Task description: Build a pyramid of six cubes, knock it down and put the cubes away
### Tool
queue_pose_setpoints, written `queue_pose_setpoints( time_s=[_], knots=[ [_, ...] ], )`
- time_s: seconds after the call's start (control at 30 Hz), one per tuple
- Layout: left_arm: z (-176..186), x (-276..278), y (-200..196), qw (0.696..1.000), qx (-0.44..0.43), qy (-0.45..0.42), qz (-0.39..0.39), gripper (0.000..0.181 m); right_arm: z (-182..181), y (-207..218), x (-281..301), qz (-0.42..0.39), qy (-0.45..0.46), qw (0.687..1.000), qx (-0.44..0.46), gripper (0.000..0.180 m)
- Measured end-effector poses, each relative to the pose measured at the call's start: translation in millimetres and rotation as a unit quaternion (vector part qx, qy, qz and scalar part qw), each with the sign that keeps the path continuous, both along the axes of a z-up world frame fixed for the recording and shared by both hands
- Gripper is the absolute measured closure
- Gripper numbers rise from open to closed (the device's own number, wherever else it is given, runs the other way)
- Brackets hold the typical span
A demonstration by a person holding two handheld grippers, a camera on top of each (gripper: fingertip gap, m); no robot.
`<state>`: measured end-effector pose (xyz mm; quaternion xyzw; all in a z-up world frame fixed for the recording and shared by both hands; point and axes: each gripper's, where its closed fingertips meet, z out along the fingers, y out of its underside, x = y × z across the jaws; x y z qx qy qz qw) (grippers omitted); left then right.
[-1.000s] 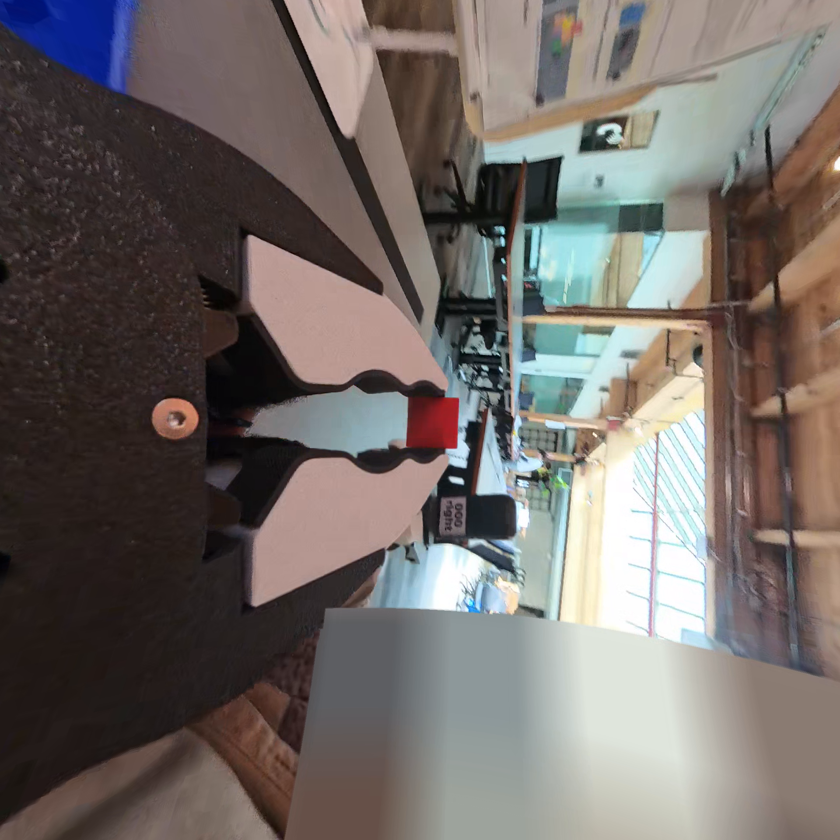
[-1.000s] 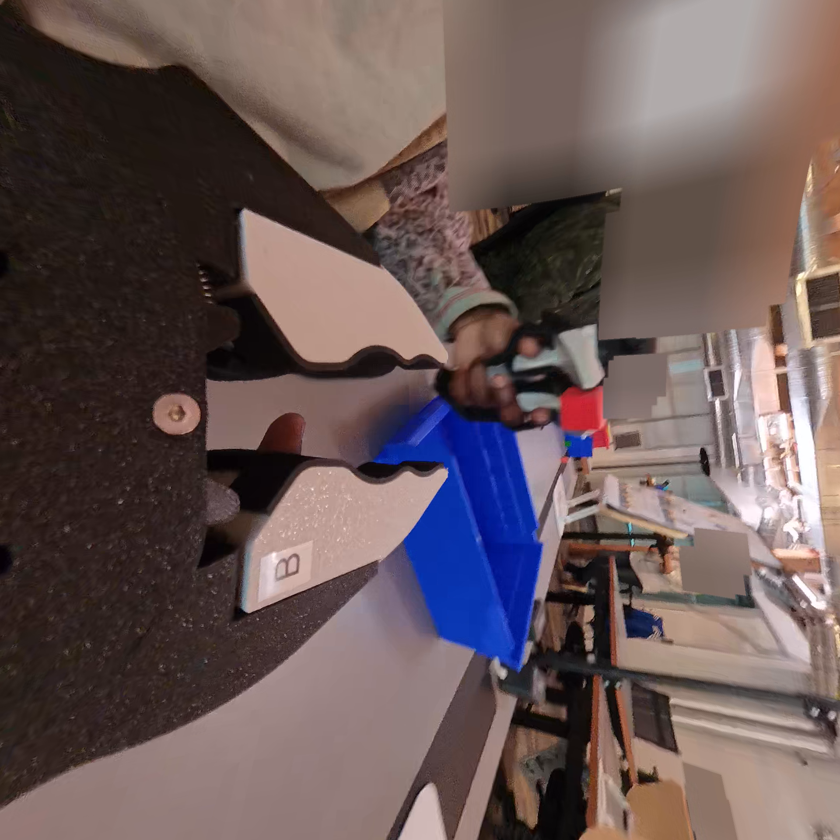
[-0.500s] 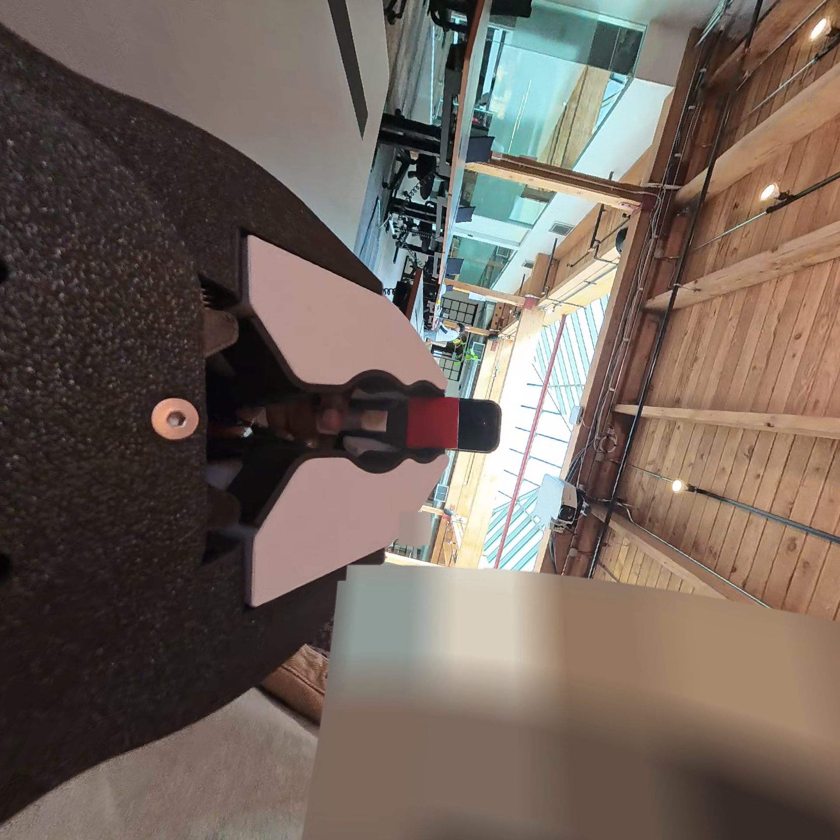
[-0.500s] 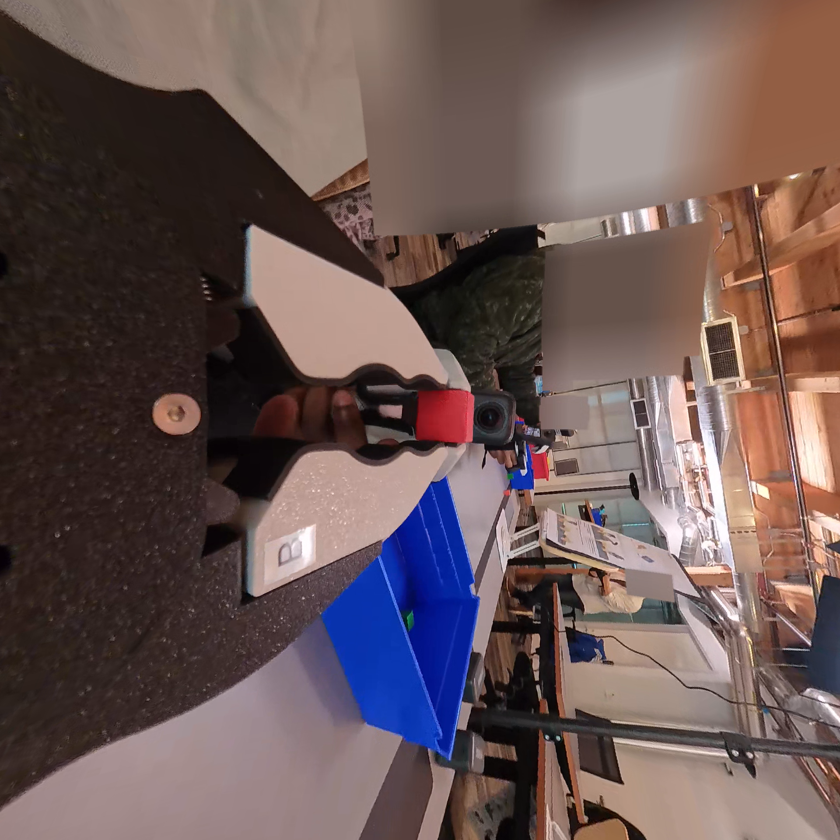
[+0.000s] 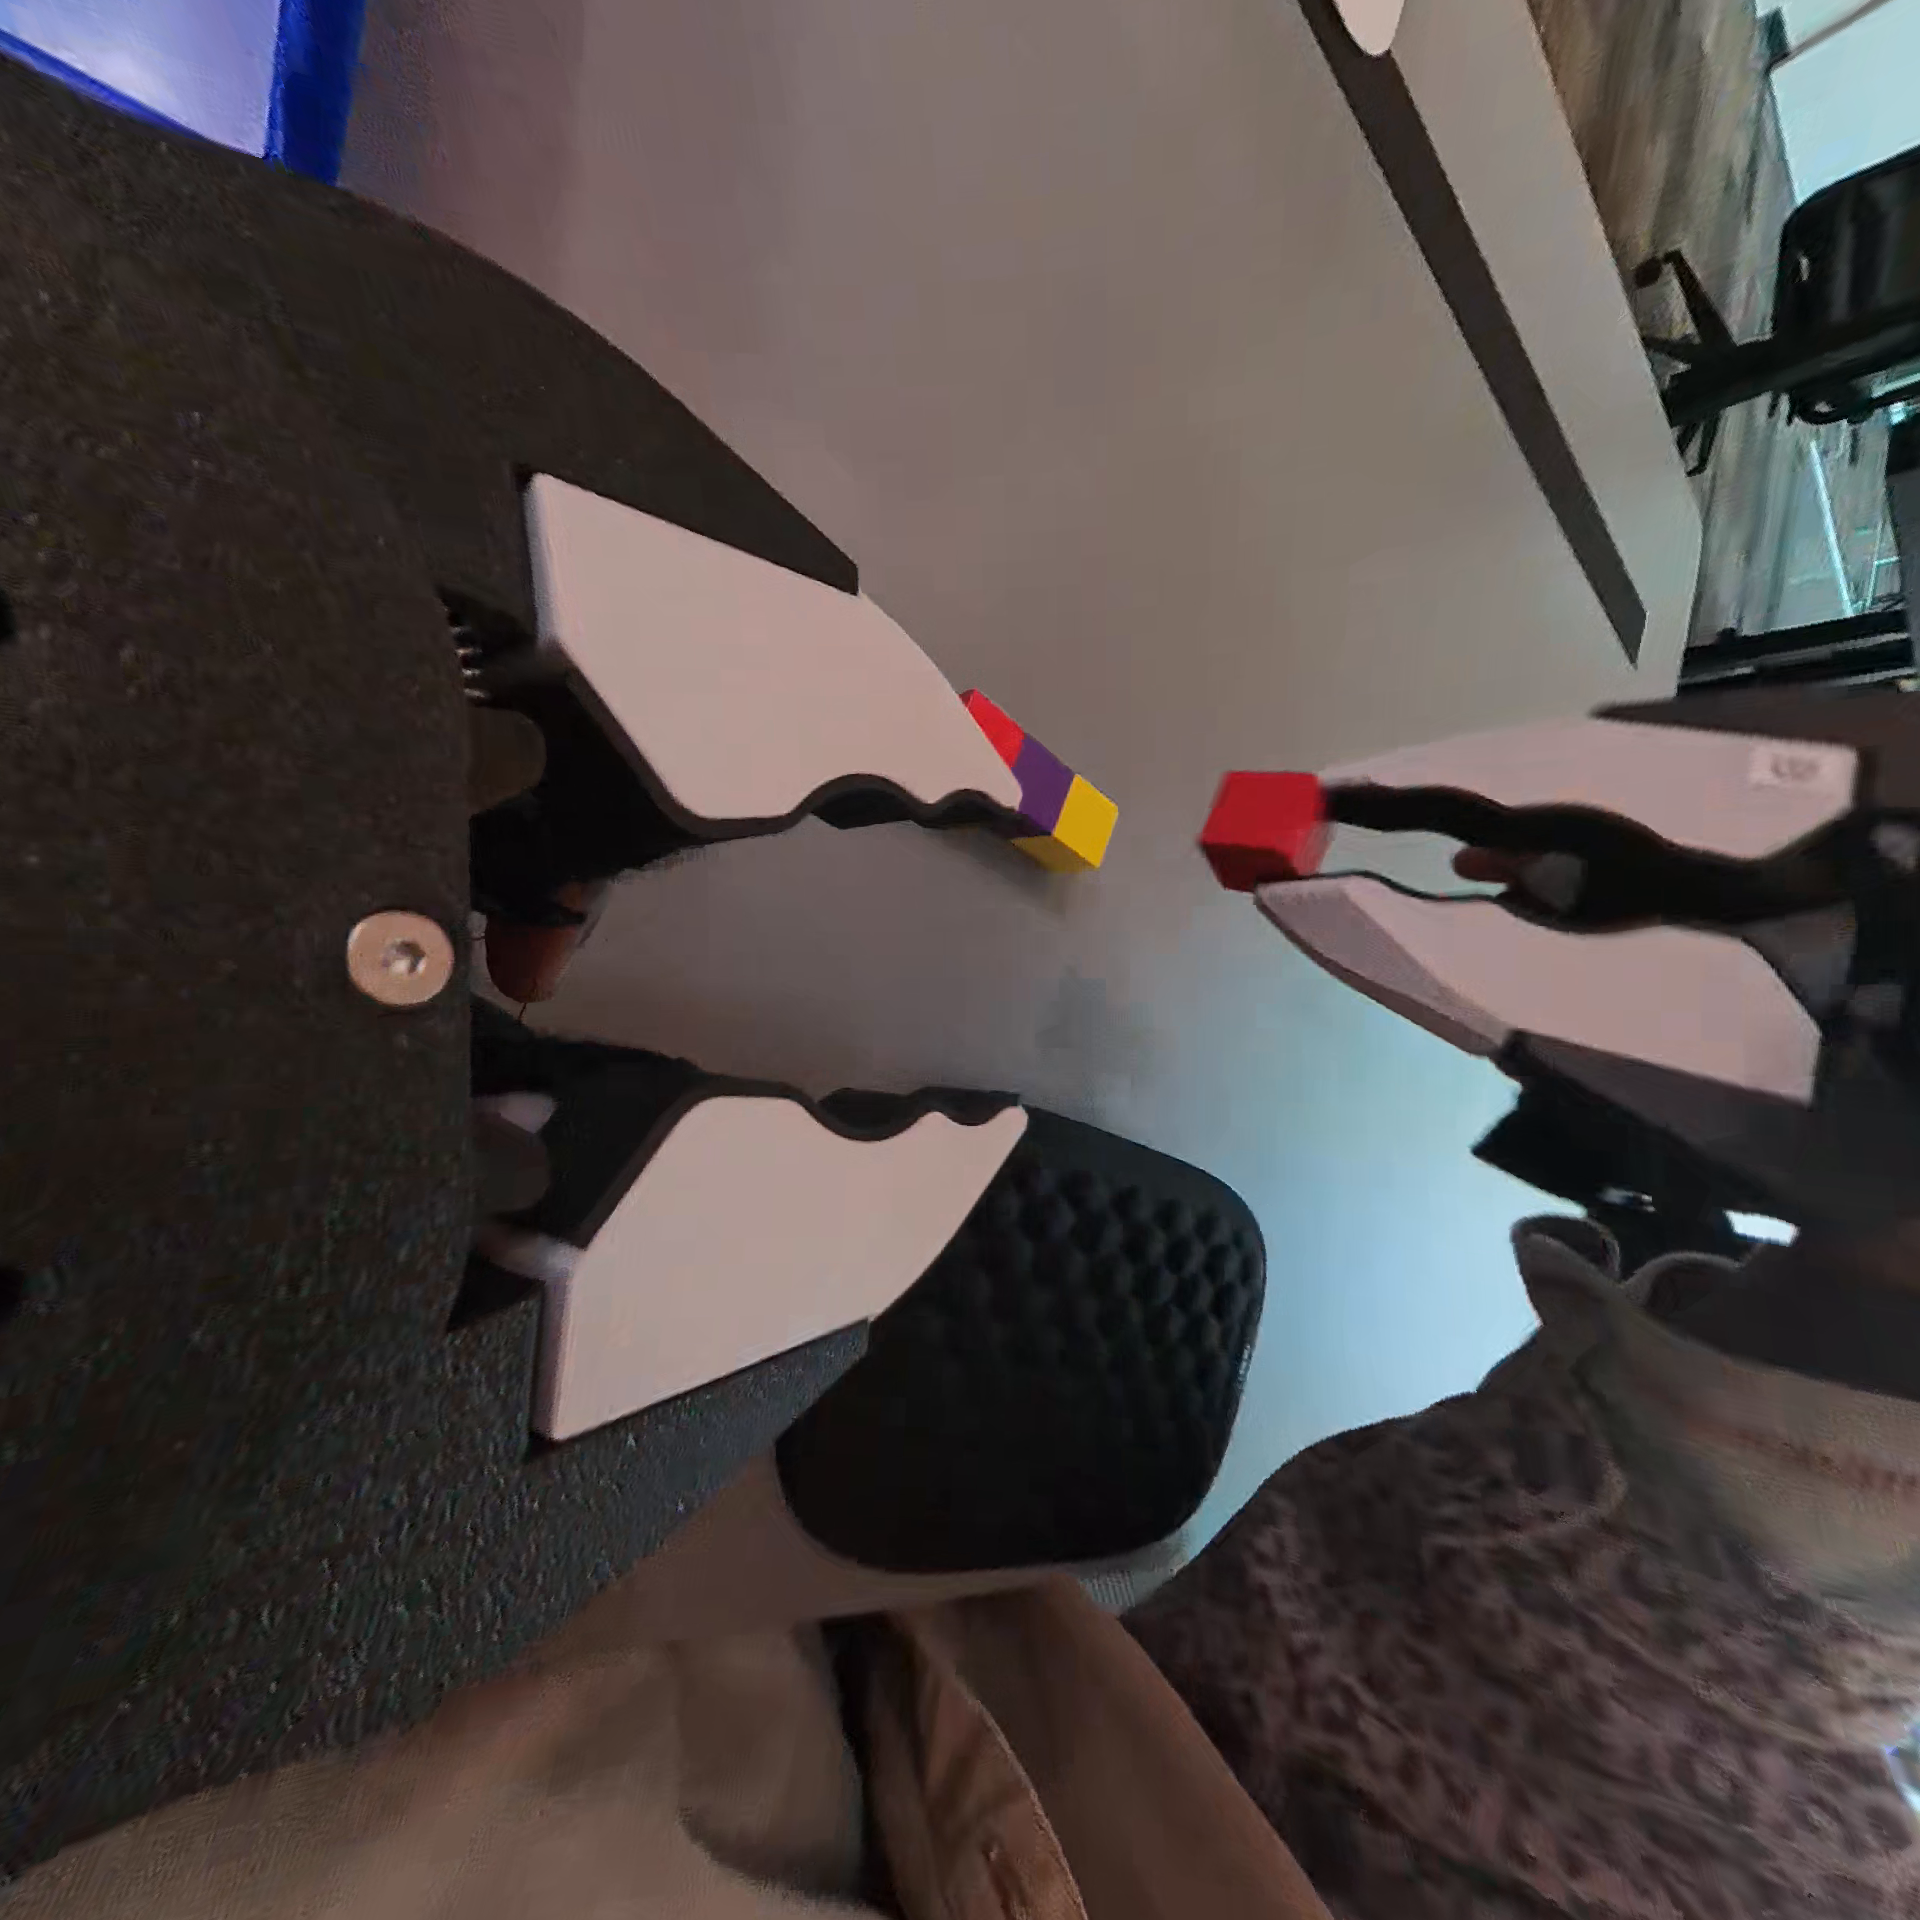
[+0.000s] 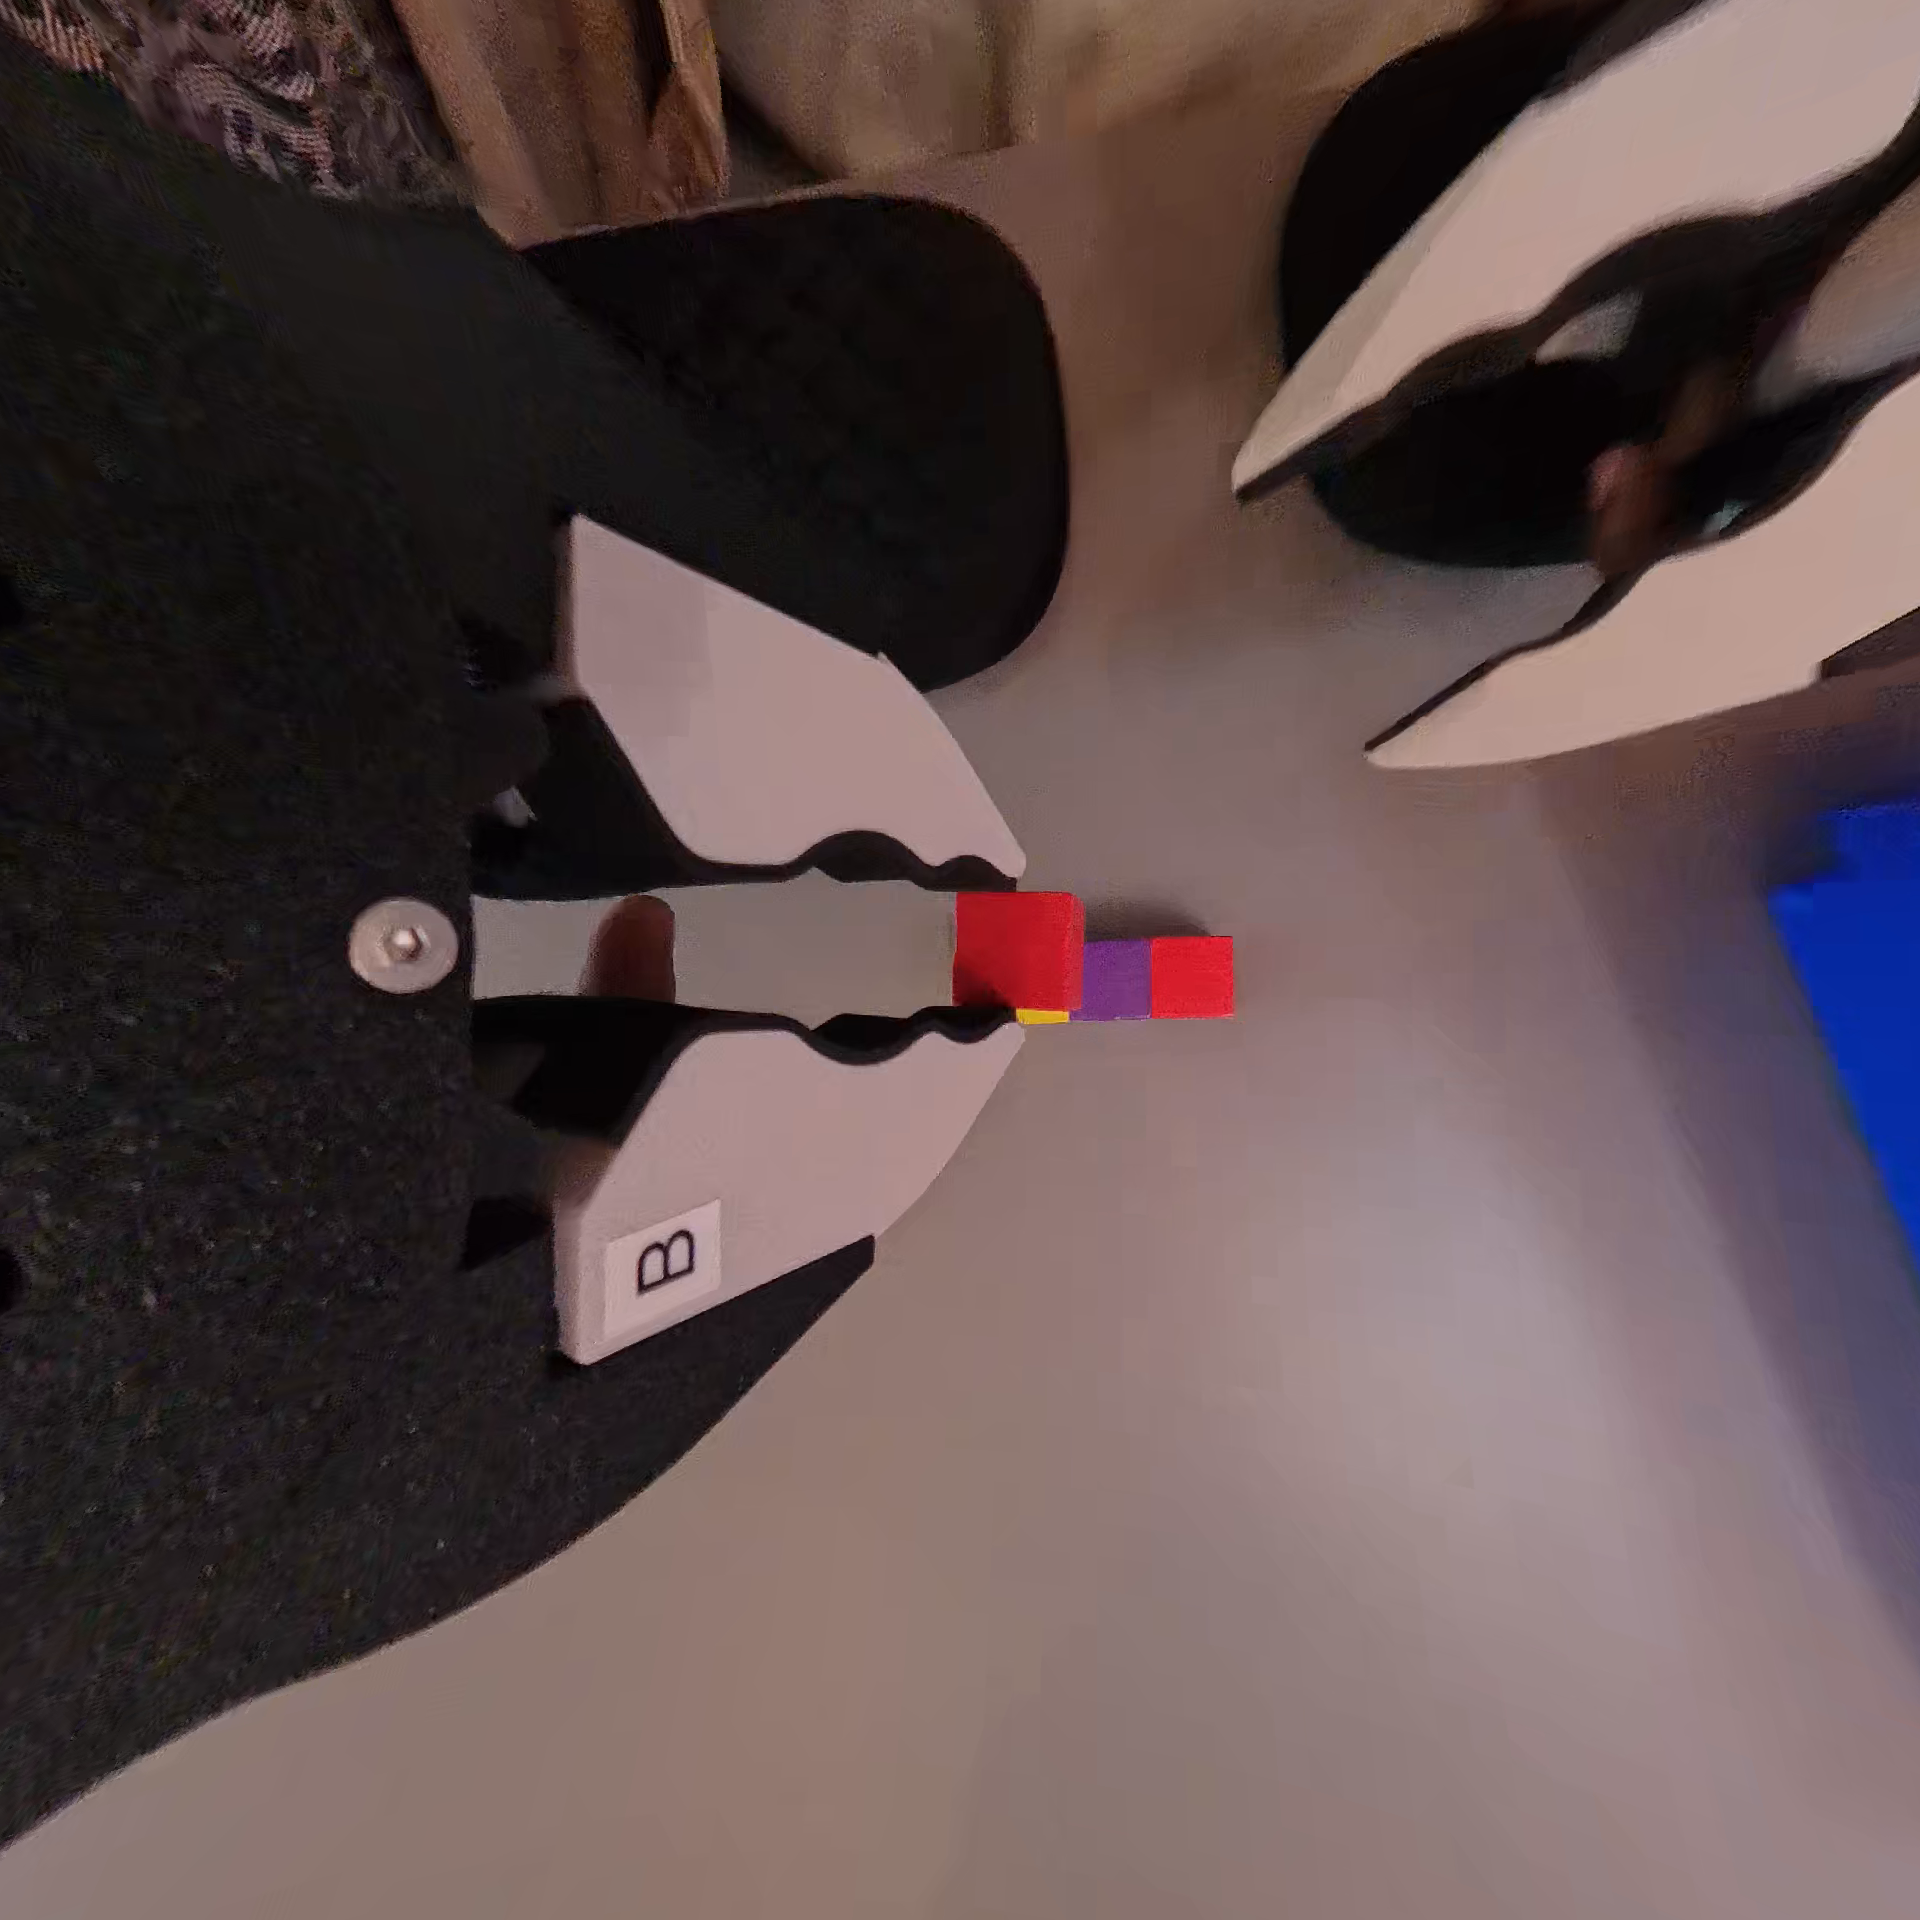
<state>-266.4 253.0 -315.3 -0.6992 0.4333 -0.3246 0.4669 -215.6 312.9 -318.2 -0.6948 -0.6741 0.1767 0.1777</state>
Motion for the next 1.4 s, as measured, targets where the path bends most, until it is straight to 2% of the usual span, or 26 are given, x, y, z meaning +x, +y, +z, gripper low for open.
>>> queue_pose_setpoints(
  time_s=[0.13,0.3,1.4],
  knots=[
    [-3.2,-0.6,1.1,1.0,-0.006,0.003,0.002,0.134,-23.1,6.9,-4.7,0.007,-0.069,0.997,0.016,0.159],
    [-0.2,-2.9,2.9,1.0,-0.022,-0.021,0.004,0.134,-31.6,8.4,-7.8,-0.005,-0.091,0.996,0.007,0.159],
    [2.8,-5.1,6.3,0.998,-0.044,-0.047,0.005,0.135,-43.2,5.8,-11.8,0.002,-0.117,0.993,-0.019,0.159]
  ],
)
